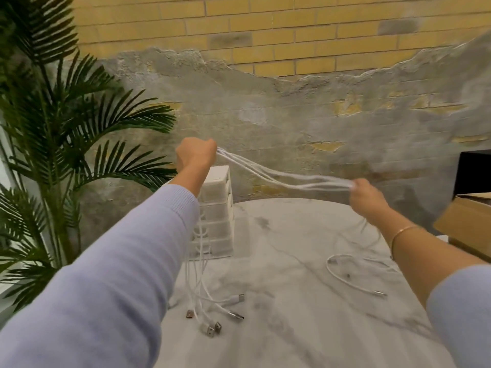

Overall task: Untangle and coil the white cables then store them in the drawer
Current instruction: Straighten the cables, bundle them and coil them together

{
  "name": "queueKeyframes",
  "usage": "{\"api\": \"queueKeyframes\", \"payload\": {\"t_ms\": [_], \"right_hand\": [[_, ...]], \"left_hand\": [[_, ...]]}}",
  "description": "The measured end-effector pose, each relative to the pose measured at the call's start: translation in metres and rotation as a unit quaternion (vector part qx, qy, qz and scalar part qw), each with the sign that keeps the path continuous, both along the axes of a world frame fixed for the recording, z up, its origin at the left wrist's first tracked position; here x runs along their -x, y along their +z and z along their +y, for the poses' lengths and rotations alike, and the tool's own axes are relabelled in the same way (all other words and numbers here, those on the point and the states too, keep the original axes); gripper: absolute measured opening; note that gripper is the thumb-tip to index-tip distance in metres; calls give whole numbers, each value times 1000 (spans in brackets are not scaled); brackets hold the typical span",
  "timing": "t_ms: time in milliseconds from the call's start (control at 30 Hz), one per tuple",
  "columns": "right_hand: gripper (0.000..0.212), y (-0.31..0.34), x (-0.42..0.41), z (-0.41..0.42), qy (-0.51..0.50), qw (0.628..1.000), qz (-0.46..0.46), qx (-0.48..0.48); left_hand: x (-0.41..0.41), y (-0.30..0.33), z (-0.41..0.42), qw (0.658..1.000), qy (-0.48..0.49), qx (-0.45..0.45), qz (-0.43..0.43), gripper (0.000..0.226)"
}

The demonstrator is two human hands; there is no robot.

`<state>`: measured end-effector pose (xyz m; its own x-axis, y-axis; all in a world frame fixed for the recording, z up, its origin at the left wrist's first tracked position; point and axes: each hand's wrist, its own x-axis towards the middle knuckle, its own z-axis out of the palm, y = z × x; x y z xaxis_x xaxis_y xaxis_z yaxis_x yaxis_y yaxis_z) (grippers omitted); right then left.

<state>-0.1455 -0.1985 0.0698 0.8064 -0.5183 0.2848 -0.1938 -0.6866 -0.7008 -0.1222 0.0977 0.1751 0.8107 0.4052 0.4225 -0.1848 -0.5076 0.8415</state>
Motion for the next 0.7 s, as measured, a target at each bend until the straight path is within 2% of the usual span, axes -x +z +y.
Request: {"api": "queueKeyframes", "payload": {"t_ms": [100, 200, 267, 367, 467, 567, 633, 700], "right_hand": [[39, 42, -9, 13, -22, 991, -121, -49], [49, 70, -20, 22, -9, 970, -218, -105], [52, 74, -26, 25, 10, 961, -249, -121], [63, 55, -33, 21, 34, 973, -189, -126], [66, 17, -33, 11, 84, 988, -32, -123], [70, -5, -26, 4, 141, 973, 111, -145], [64, -6, -25, 9, 150, 974, 122, -115], [52, 10, -23, 26, 137, 988, 53, -35]], "left_hand": [[-2, 5, -1, 999, 10, 46, -20, 24], [-7, 10, 1, 999, 22, 41, -22, 44], [-9, 10, 2, 999, 30, 36, -25, 49], [-13, 8, -1, 999, 23, 21, -34, 51], [-16, 2, -8, 999, 11, 10, -33, 51], [-21, -6, -16, 1000, -1, -7, -18, 52], [-22, -13, -25, 999, -9, -35, 1, 53], [-24, -18, -34, 997, -28, -67, 15, 56]]}}
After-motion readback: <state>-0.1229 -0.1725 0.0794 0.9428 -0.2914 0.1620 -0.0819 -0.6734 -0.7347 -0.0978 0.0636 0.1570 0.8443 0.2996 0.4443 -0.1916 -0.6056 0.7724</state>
